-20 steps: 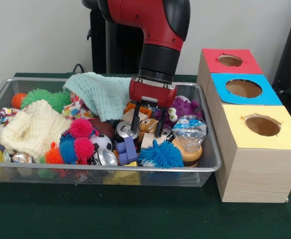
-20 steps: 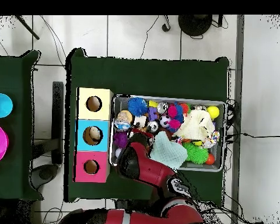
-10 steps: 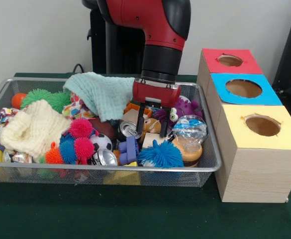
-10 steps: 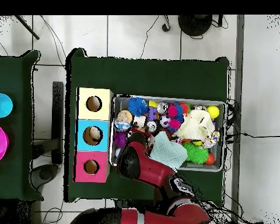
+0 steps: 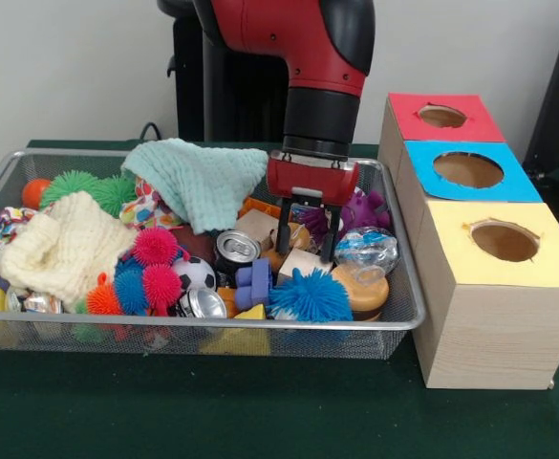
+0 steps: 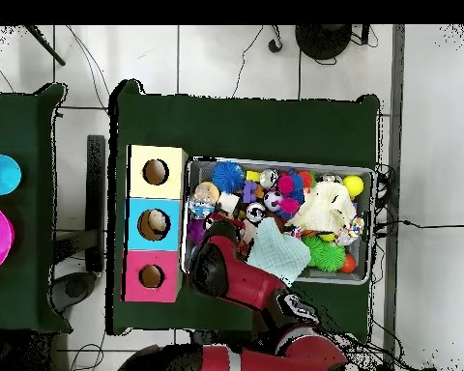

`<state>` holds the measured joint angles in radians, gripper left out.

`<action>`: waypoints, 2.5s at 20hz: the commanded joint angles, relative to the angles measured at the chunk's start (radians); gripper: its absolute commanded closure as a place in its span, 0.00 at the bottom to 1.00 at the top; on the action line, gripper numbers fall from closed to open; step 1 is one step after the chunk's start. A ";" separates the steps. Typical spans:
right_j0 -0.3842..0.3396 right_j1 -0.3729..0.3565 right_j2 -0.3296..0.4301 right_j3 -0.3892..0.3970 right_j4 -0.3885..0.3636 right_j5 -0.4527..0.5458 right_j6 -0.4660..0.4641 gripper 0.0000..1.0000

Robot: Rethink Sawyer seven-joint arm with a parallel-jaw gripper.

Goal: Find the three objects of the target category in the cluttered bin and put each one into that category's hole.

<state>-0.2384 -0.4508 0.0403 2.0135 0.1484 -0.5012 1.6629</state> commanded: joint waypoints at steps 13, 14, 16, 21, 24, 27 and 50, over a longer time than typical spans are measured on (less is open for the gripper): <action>0.071 0.024 -0.015 0.045 0.079 0.245 0.166 0.00; 0.078 0.016 -0.026 0.050 0.082 0.246 0.165 0.00; 0.092 0.005 -0.047 0.056 0.083 0.246 0.162 0.00; 0.161 -0.023 -0.141 0.060 0.098 0.240 0.153 0.00; 0.174 -0.025 -0.169 0.046 0.087 0.243 0.150 0.00; 0.182 -0.020 -0.186 0.034 0.073 0.231 0.150 0.00; 0.231 0.080 -0.225 -0.060 0.060 -0.050 0.275 0.00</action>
<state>0.0385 -0.4205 -0.2702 2.0345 0.1934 -0.4570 1.6635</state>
